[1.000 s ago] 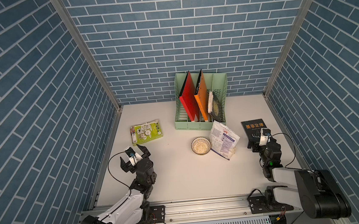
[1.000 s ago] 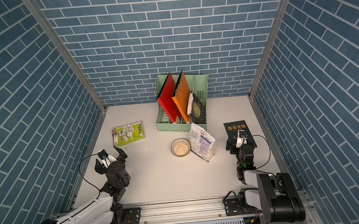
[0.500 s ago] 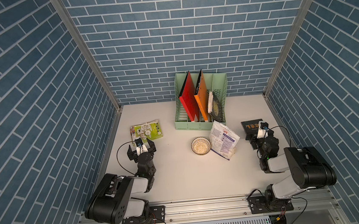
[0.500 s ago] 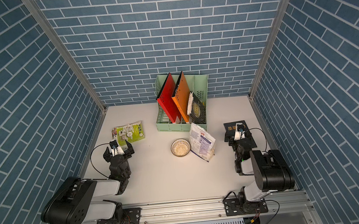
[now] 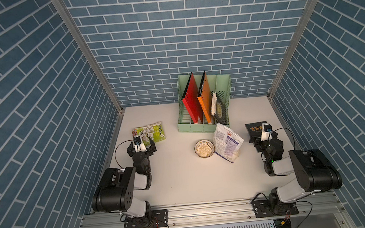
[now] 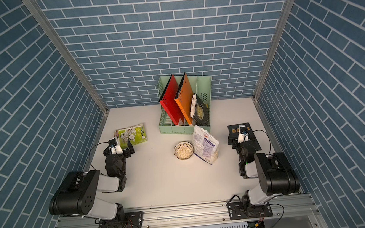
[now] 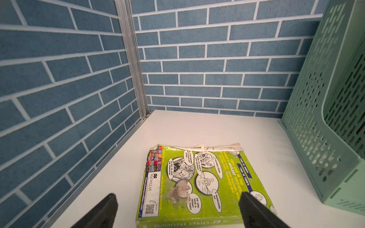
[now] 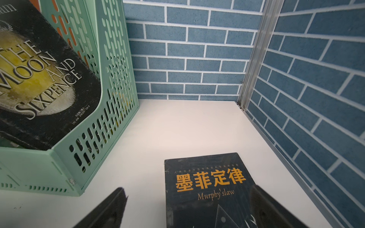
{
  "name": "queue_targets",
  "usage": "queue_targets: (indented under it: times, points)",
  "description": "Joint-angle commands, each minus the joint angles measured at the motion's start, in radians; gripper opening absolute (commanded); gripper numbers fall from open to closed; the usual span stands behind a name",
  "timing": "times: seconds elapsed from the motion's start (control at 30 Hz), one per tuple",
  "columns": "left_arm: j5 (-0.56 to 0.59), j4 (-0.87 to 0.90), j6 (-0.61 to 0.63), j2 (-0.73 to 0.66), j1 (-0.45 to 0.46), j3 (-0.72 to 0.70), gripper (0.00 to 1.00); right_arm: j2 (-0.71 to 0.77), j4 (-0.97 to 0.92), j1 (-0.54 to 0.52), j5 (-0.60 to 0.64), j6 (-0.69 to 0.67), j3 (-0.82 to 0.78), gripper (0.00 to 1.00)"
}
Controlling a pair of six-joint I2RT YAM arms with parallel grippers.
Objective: Pour the oats into the breakfast bowl
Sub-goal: Reset both arms
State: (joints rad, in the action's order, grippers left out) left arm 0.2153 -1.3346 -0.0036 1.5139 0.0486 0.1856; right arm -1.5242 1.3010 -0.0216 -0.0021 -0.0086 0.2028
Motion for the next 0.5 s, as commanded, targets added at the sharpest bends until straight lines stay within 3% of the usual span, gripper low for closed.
queue_targets:
  times: [0.0, 0.47]
  points:
    - [-0.056, 0.031, -0.019, -0.003, -0.008, 0.014, 0.99, -0.005, -0.012, -0.006, -0.029, -0.028, 0.012, 1.0]
    - [-0.078, 0.035, -0.012, 0.001, -0.006, 0.018, 1.0, -0.005, -0.013, -0.006, -0.029, -0.028, 0.013, 1.0]
